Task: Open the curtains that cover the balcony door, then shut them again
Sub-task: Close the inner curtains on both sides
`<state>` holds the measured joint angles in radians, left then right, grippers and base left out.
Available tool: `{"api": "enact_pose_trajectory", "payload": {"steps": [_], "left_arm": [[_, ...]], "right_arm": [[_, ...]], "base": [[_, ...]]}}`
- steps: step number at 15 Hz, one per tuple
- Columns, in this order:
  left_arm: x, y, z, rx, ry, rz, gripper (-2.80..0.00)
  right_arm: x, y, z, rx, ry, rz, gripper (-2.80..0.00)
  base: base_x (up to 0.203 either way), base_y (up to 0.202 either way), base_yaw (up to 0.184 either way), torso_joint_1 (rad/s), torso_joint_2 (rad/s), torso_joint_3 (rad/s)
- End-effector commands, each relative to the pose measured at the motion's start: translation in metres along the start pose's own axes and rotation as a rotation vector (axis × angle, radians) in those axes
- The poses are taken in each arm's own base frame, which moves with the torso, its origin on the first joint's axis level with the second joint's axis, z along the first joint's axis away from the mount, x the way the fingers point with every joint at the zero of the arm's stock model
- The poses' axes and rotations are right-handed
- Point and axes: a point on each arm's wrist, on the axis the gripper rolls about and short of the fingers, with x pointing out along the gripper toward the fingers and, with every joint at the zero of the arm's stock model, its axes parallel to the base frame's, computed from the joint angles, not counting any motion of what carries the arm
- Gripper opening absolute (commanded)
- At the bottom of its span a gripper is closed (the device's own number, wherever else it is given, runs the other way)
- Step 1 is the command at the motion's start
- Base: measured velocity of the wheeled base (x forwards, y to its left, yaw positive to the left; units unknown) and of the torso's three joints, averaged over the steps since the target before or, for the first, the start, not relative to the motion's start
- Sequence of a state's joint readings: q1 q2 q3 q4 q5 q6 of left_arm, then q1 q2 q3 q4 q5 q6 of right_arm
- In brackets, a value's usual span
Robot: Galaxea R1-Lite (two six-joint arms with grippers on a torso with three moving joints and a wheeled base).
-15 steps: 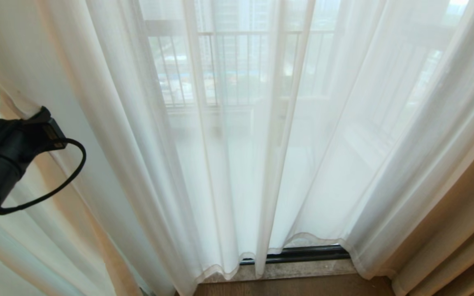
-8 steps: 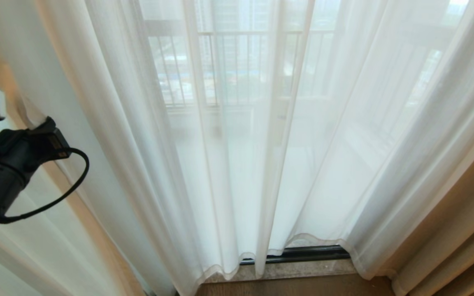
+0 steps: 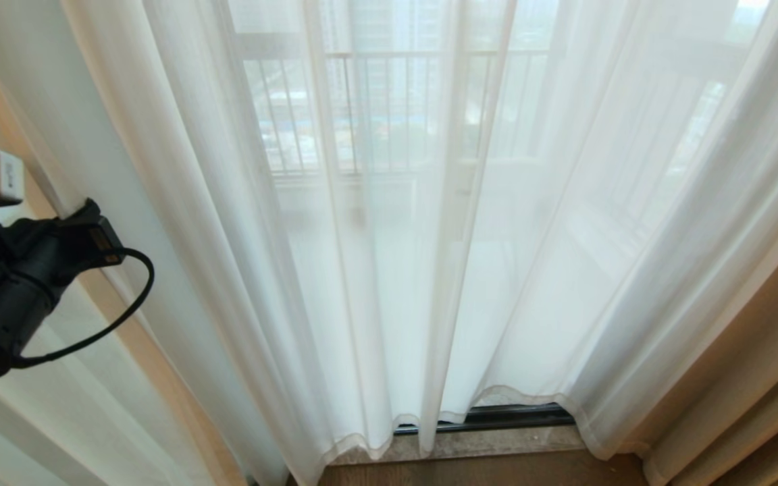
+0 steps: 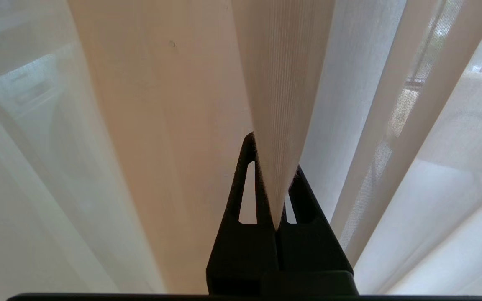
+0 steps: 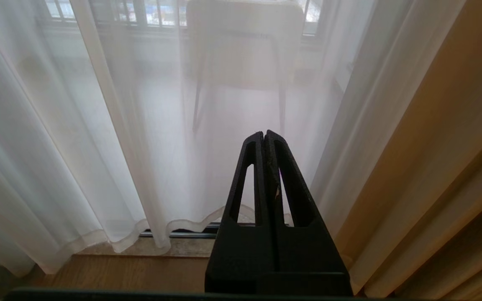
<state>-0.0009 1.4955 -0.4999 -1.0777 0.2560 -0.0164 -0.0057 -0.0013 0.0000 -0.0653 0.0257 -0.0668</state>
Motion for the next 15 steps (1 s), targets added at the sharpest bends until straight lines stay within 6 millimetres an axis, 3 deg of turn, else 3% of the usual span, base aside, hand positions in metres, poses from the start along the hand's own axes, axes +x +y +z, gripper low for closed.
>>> {"api": "enact_pose_trajectory", "payload": {"steps": [1, 5, 6, 15], "left_arm": [[0.0029, -0.0005, -0.002, 0.001, 0.004, 0.003, -2.8], [0.0044, -0.0012, -0.0026, 0.001, 0.006, 0.001, -2.8], [0.0051, -0.0018, -0.0043, 0.002, 0.012, 0.0, 0.0], [0.0079, -0.0032, -0.0087, 0.008, 0.028, -0.002, 0.0]], "right_arm": [[0.0001, 0.0, 0.0001, -0.001, 0.001, 0.0, -2.8], [0.0001, 0.0, 0.0001, -0.001, 0.001, 0.0, -2.8], [0.0001, 0.0, 0.0001, -0.001, 0.001, 0.0, -2.8], [0.0001, 0.0, 0.0001, -0.001, 0.001, 0.0, -2.8]], "base": [[0.0, 0.0, 0.0, 0.0, 0.0, 0.0], [0.0, 0.0, 0.0, 0.0, 0.0, 0.0], [0.0, 0.0, 0.0, 0.0, 0.0, 0.0], [0.0, 0.0, 0.0, 0.0, 0.0, 0.0]]}}
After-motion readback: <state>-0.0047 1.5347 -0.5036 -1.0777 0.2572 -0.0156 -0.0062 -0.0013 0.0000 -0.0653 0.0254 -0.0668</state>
